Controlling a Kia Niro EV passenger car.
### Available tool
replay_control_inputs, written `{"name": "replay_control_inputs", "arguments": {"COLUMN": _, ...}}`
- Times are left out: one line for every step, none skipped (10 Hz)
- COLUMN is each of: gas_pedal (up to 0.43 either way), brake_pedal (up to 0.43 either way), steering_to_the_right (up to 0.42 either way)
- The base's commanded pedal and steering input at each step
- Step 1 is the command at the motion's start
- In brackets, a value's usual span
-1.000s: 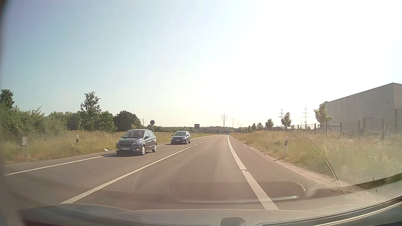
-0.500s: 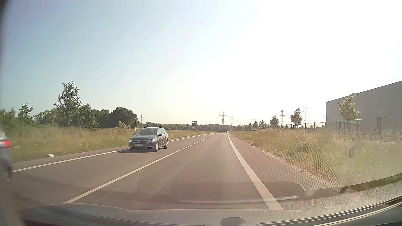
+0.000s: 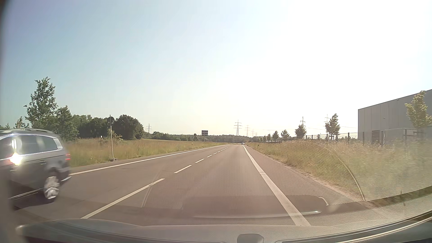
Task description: Follow the waypoints while adhering to traffic rules and regulations
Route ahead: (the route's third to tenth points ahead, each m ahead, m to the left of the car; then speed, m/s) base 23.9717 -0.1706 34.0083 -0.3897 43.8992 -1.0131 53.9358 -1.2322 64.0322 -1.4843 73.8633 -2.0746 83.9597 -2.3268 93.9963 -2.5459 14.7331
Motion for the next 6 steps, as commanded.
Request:
{"name": "replay_control_inputs", "arguments": {"gas_pedal": 0.169, "brake_pedal": 0.018, "steering_to_the_right": 0.009}}
{"name": "replay_control_inputs", "arguments": {"gas_pedal": 0.169, "brake_pedal": 0.018, "steering_to_the_right": 0.009}}
{"name": "replay_control_inputs", "arguments": {"gas_pedal": 0.169, "brake_pedal": 0.018, "steering_to_the_right": 0.009}}
{"name": "replay_control_inputs", "arguments": {"gas_pedal": 0.169, "brake_pedal": 0.018, "steering_to_the_right": 0.009}}
{"name": "replay_control_inputs", "arguments": {"gas_pedal": 0.169, "brake_pedal": 0.018, "steering_to_the_right": 0.009}}
{"name": "replay_control_inputs", "arguments": {"gas_pedal": 0.169, "brake_pedal": 0.018, "steering_to_the_right": 0.009}}
